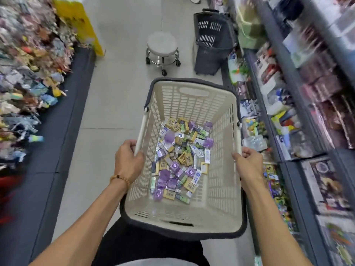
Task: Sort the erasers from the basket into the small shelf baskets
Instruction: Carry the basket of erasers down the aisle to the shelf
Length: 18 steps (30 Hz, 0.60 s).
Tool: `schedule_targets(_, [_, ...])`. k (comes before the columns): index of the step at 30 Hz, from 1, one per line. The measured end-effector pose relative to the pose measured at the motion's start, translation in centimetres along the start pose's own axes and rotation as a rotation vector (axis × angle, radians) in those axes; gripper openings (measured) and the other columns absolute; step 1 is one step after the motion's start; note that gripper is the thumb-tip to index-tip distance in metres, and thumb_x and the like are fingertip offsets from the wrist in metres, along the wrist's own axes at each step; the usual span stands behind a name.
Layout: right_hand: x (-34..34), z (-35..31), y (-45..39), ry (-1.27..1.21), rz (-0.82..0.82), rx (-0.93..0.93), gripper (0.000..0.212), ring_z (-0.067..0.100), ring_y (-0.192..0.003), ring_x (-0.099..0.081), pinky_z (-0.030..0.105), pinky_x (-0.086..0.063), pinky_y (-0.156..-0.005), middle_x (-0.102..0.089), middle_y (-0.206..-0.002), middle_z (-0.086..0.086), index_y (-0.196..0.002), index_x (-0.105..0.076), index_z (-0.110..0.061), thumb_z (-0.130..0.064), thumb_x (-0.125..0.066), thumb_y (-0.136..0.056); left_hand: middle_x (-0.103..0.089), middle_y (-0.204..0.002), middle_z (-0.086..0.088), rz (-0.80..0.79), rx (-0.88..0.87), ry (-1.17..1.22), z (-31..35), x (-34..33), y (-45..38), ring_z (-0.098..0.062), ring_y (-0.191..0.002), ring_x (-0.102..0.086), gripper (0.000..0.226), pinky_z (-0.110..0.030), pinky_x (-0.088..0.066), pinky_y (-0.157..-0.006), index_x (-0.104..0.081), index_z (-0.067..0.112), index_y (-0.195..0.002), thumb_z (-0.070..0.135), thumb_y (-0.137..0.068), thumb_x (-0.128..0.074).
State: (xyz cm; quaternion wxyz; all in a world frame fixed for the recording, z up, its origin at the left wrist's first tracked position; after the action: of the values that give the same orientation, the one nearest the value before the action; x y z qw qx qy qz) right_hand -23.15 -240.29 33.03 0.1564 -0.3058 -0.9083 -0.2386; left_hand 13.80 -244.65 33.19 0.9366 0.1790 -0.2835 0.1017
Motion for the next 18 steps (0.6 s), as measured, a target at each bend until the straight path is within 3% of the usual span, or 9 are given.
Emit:
schedule_targets(3, [-3.7, -5.3, -7.2, -0.014, 0.033, -0.029, 0.012, 0.02, -0.062, -0.06, 0.029, -0.05, -0.058, -0.064, -0.074, 0.006, -0.089, -0.062, -0.011, 0.0, -0.064, -0.084, -0.054, -0.074, 0.006, -0.021, -0.044, -0.022, 6.0, -1.1, -9.8, -0.007, -0.06, -0.05, 0.012, -0.009, -0.033, -0.046, -0.058, 0.015, -0.095, 0.008, -0.086, -0.061])
schedule_targets(9, [-11.1, -14.3, -23.7, -0.058, 0.088, -0.081, 0.019, 0.019, -0.067, -0.065, 0.026, -0.049, -0.055, -0.068, -0.086, 0.013, -0.105, -0.063, 0.0, 0.002, -0.063, -0.086, -0.057, -0.078, 0.004, -0.062, -0.091, -0.059, 16.6, -6.5, -29.2, -0.002, -0.063, -0.051, 0.012, -0.008, -0.034, -0.045, -0.059, 0.014, -0.097, 0.009, -0.087, -0.062])
schedule_targets(13, [-15.4, -19.8, -35.1, -0.054, 0.101, -0.13, 0.017, 0.031, -0.081, -0.07, 0.041, -0.06, -0.071, -0.071, -0.093, 0.017, -0.104, -0.063, -0.002, -0.002, -0.064, -0.087, -0.055, -0.076, 0.005, -0.081, -0.102, -0.077, 23.3, -11.6, -41.0, -0.002, -0.061, -0.049, 0.01, -0.007, -0.035, -0.042, -0.057, 0.014, -0.095, 0.011, -0.087, -0.063])
schedule_targets(18, [-18.0, -29.0, -47.4, -0.015, 0.154, -0.137, 0.012, 0.037, -0.085, -0.07, 0.051, -0.059, -0.077, -0.07, -0.097, 0.022, -0.096, -0.064, -0.009, -0.003, -0.065, -0.086, -0.056, -0.076, 0.004, -0.131, -0.091, -0.05, 32.1, -16.3, -53.9, -0.003, -0.06, -0.051, 0.009, -0.005, -0.037, -0.042, -0.058, 0.013, -0.096, 0.011, -0.088, -0.062])
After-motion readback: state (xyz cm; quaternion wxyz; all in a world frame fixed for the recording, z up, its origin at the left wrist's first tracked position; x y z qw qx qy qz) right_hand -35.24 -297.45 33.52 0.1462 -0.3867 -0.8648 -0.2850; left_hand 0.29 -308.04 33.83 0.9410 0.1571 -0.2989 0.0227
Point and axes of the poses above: each hand's wrist, its own y-axis away from the middle knuckle, its own x-axis out of the back of the hand, z = x × y, the point moved 7 cm from there along -y, towards the middle knuckle
